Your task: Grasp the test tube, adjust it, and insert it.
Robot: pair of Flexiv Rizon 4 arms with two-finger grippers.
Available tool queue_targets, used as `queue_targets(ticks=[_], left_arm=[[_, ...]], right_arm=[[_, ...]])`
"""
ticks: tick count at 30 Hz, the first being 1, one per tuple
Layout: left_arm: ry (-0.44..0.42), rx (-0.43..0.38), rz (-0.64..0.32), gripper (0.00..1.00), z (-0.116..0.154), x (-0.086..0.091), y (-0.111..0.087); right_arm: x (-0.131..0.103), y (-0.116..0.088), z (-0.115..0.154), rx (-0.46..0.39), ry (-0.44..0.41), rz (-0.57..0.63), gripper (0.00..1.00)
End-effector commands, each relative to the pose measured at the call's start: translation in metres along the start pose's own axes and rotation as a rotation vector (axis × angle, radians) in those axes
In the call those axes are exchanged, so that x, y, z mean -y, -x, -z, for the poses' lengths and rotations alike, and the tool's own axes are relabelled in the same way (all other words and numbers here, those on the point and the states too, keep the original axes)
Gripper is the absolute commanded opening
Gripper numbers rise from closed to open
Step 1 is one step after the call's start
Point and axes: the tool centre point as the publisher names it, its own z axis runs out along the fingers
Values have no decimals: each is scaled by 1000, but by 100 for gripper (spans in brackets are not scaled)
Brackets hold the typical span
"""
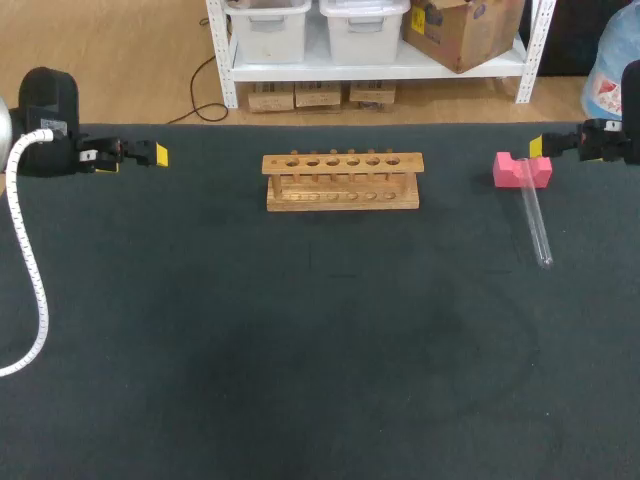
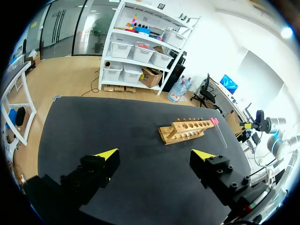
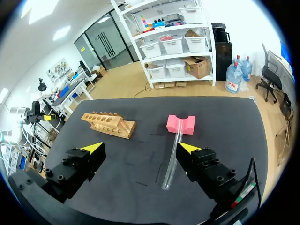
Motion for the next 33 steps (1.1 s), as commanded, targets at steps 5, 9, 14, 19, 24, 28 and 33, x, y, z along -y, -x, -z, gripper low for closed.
queue_targets(ticks=[5,9,14,19,24,28,33], left_arm=[[8,-6,1,100,0,2,1],[8,-6,1,100,0,2,1],[8,-6,1,100,0,2,1],[8,-6,1,100,0,2,1],[8,-6,1,100,0,2,1],[7,5,-26,100,1,-1,5],[-28,54,-234,100,9,-6,22]], right_arm=[[0,0,0,0,1,1,100],[0,0,0,0,1,1,100],[0,0,0,0,1,1,100],[0,0,0,0,1,1,100],[0,0,0,0,1,1,100],[0,0,0,0,1,1,100],[0,0,0,0,1,1,100]])
